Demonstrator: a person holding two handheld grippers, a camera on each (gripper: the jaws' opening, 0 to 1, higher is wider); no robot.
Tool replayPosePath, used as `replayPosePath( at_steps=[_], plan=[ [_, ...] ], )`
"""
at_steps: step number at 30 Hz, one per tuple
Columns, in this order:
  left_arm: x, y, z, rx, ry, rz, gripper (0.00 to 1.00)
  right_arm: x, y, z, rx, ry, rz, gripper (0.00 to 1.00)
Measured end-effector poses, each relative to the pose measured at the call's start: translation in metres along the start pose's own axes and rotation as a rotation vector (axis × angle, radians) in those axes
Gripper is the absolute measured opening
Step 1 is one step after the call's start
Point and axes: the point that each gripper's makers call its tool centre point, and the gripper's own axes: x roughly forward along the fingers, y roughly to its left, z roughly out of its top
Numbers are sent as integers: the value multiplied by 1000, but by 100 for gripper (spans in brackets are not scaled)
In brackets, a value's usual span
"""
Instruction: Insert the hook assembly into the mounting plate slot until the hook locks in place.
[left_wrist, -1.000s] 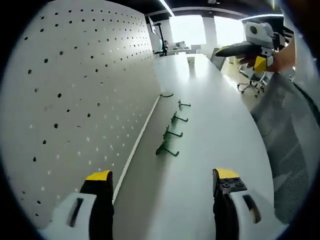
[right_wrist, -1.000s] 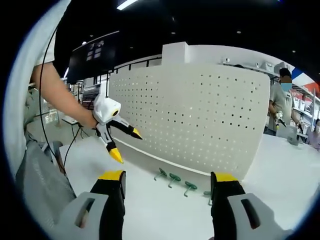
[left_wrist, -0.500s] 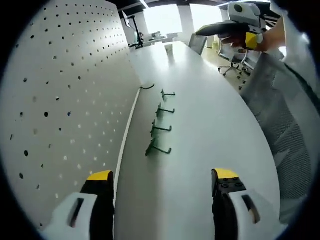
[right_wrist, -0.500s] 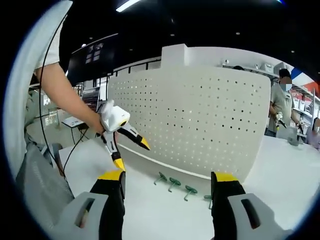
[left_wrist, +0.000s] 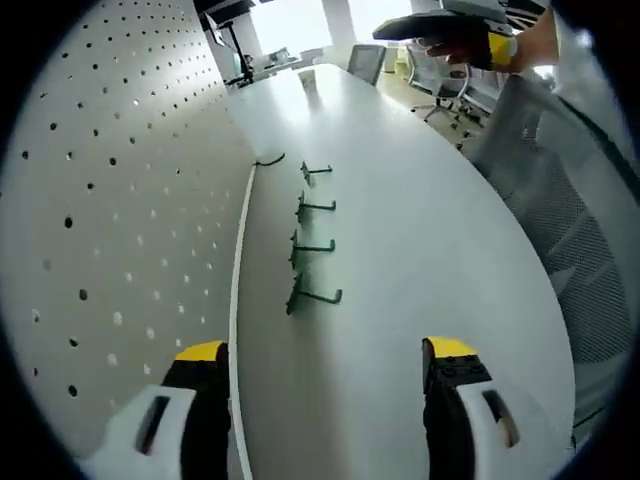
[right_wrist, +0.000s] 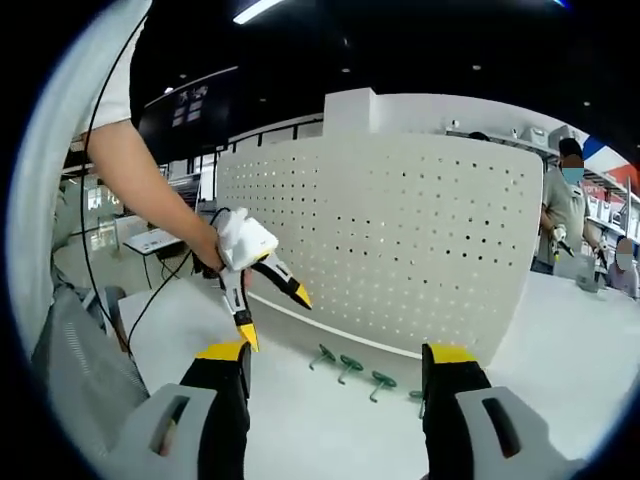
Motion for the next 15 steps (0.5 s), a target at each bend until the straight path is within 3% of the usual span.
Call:
replayPosePath(
  at_steps=[3, 8, 15],
  plan=[
    [3, 4, 2, -15, -9, -9, 82, 0, 0, -1, 3, 2, -2, 67],
    [10, 6, -1, 71, 36, -33, 81, -1, -1, -2, 3, 2, -5, 67],
    [18, 12, 0, 112, 60, -64, 79, -3, -3, -3, 3, 5, -12, 67]
  ],
)
